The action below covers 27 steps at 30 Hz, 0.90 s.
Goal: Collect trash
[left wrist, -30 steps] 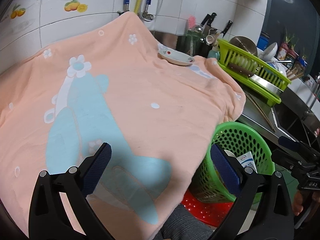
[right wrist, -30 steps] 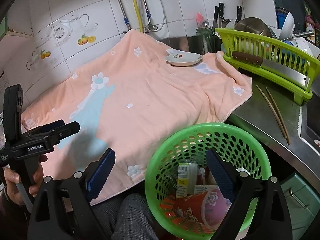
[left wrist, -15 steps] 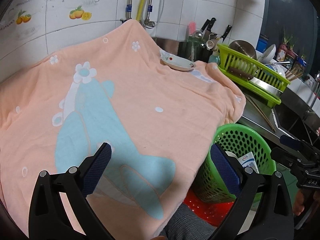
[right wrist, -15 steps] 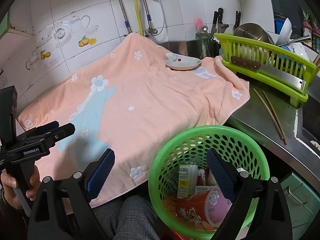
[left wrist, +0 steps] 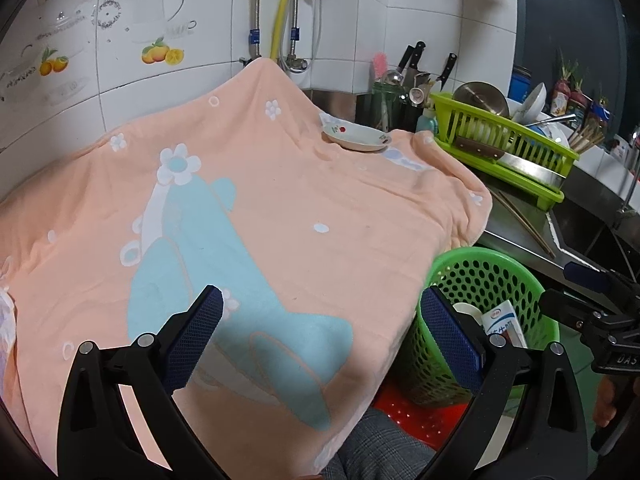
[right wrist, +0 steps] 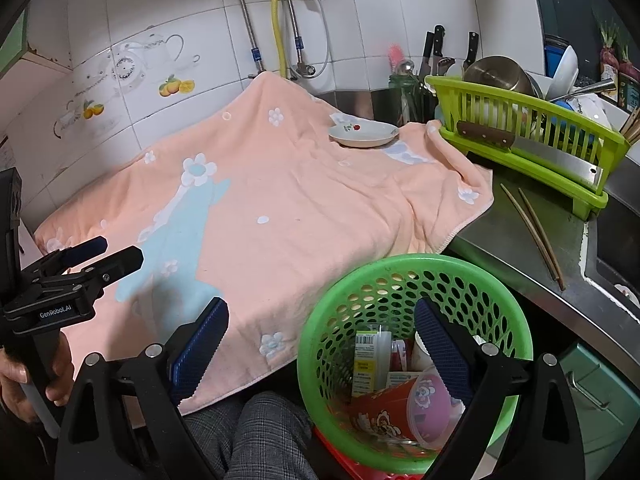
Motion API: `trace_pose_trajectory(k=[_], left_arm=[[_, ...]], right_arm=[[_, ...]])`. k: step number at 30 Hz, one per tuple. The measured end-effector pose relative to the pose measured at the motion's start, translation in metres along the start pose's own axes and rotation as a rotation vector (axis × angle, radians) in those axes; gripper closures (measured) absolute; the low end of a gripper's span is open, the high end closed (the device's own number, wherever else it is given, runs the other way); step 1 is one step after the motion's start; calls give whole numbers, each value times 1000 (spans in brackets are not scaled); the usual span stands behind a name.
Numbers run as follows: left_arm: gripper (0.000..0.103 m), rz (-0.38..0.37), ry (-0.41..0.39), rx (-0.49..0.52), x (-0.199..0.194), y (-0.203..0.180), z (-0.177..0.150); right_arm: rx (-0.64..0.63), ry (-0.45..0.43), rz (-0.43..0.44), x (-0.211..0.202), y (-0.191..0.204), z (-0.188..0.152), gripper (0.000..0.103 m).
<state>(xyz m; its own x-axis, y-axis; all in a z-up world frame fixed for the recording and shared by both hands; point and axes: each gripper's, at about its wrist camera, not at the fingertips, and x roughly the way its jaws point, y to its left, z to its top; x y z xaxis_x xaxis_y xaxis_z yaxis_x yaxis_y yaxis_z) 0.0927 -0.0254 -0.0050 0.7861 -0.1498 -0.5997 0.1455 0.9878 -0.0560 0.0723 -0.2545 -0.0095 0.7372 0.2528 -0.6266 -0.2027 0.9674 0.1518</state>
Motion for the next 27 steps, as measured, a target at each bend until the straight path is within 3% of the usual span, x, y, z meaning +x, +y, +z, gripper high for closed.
trace_pose_trajectory(k=[27], left_arm=[[5, 38, -43, 15, -15, -5, 0]], right_arm=[[-9, -9, -5, -4, 3, 1, 11]])
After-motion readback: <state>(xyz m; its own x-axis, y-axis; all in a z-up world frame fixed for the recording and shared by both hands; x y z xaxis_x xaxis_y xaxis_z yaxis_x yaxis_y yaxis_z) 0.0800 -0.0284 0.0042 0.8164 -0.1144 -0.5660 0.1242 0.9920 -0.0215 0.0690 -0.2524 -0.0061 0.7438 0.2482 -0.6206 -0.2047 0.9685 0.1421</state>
